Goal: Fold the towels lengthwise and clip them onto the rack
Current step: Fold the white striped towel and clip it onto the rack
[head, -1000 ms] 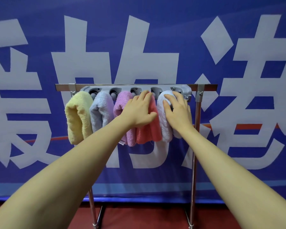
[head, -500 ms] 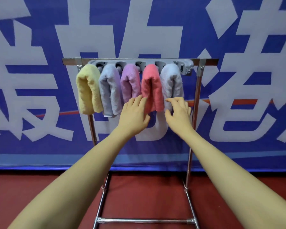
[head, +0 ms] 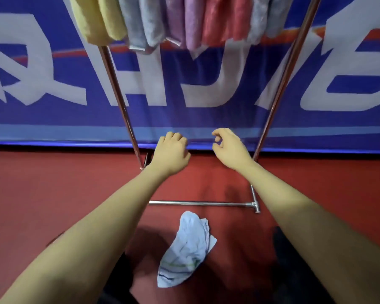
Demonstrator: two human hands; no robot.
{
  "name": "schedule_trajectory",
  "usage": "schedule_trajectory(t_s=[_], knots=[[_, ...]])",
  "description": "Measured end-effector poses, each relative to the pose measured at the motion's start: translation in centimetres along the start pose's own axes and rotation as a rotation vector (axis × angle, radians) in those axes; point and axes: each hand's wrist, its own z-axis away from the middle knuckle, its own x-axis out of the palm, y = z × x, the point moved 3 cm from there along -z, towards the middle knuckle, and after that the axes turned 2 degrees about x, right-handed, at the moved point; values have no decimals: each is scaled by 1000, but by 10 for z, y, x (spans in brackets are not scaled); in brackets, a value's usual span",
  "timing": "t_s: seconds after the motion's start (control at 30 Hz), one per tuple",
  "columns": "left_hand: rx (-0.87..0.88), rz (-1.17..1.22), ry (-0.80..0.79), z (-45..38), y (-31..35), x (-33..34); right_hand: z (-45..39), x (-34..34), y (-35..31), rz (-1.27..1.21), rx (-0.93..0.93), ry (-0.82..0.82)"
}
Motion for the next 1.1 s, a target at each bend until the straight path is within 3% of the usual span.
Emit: schedule_trajectory(t_s=[0.13, 0.43, 0.63, 0.77, 0.97, 1.1], knots=[[-40, 14, -158, 8, -17, 66, -5, 61, 42, -33, 100, -49], [-50, 97, -497, 16, -42, 235, 6, 202, 149, 12, 284, -378], [-21, 138, -707, 18, -45, 333, 19, 274, 214, 0, 394, -506], [-28, 153, -835, 30, -42, 393, 32, 322, 250, 66, 340, -628], [-23, 167, -974, 59, -40, 455, 65, 379, 288, 429, 231, -968], [-25, 171, -991, 67, -37, 474, 82, 400, 294, 455, 196, -924]])
